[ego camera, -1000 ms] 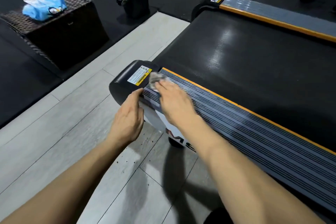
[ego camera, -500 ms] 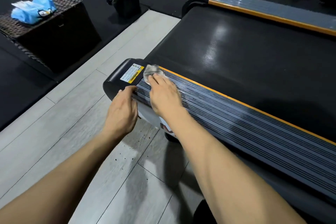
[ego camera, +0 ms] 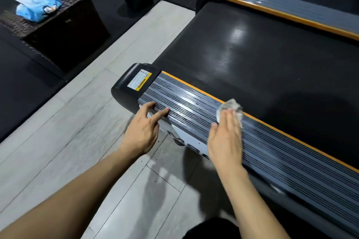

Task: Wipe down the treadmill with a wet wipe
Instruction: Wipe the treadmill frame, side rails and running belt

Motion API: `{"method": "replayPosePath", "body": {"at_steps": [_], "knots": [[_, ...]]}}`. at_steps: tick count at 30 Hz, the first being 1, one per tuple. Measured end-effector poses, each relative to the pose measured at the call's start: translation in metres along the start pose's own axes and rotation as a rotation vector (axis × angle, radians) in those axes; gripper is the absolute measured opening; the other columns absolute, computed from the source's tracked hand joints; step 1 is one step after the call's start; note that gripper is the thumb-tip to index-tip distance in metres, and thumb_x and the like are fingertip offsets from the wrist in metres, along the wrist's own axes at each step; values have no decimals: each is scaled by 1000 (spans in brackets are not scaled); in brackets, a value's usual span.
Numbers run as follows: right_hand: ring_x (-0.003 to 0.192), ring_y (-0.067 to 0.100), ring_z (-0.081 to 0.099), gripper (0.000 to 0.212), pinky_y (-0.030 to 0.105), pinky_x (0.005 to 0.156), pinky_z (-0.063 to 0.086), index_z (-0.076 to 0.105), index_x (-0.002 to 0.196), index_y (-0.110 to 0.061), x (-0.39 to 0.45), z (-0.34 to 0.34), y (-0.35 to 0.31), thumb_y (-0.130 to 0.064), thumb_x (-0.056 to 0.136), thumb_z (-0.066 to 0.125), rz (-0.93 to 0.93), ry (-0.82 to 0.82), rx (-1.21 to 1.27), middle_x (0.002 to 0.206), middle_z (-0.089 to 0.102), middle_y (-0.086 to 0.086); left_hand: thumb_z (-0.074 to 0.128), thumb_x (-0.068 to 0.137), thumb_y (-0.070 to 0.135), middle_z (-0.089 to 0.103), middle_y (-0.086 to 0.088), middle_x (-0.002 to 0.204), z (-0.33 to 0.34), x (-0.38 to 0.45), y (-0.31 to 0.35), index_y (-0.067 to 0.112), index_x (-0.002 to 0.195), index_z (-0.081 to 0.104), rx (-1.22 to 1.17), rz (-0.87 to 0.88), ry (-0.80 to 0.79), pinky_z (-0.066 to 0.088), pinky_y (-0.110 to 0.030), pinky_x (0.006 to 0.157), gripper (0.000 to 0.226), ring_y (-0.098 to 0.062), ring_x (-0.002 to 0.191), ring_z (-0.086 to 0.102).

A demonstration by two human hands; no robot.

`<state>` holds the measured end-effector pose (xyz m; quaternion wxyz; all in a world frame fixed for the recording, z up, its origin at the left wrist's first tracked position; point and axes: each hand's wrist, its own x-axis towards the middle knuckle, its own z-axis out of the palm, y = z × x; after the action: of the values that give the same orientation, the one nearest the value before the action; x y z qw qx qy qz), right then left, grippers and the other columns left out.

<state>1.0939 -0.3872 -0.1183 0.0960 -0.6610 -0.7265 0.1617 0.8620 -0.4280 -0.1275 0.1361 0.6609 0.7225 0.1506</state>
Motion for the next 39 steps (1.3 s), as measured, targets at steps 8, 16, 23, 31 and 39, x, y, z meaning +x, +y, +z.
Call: {"method": "replayPosePath", "body": {"at_steps": [8, 16, 23, 31, 39], "knots": [[153, 22, 5, 58, 35, 124, -3, 14, 157, -7, 45, 72, -118, -28, 106, 28, -591, -168, -78, 166, 11, 8, 30, 95, 16, 48, -10, 137, -3, 24, -17, 8, 144, 43, -247, -119, 302, 39, -10, 96, 51, -16, 112, 61], [153, 22, 5, 60, 42, 125, 12, 11, 157, -10, -48, 30, 17, -26, 103, 29, -205, -5, -44, 165, 8, 7, 39, 100, 15, 35, -13, 155, 11, 11, 7, 9, 140, 48, 16, 59, 112, 43, -45, 104, 41, -33, 133, 44], [142, 35, 37, 63, 45, 119, 25, 47, 140, 8, -97, 12, 64, -23, 85, 51, 249, 155, -102, 151, 41, 24, 35, 94, 23, 43, -18, 151, 38, -36, 72, 7, 148, 44, 89, 459, -171, 32, -49, 117, 57, -37, 135, 44], [148, 24, 28, 65, 39, 124, 18, 35, 152, -6, -89, 13, 51, -21, 90, 50, -130, 64, -175, 159, 34, 9, 38, 94, 8, 49, -17, 135, 46, -49, 101, 15, 141, 48, -10, 277, -103, 48, -50, 91, 48, -41, 117, 50], [147, 34, 27, 62, 45, 123, 18, 32, 151, 1, -159, -44, 236, -37, 103, 26, 514, 312, -120, 157, 32, 21, 36, 105, 30, 43, -31, 136, 47, -43, 125, 30, 159, 32, 281, 273, -204, 39, -49, 98, 54, -44, 114, 45]]}}
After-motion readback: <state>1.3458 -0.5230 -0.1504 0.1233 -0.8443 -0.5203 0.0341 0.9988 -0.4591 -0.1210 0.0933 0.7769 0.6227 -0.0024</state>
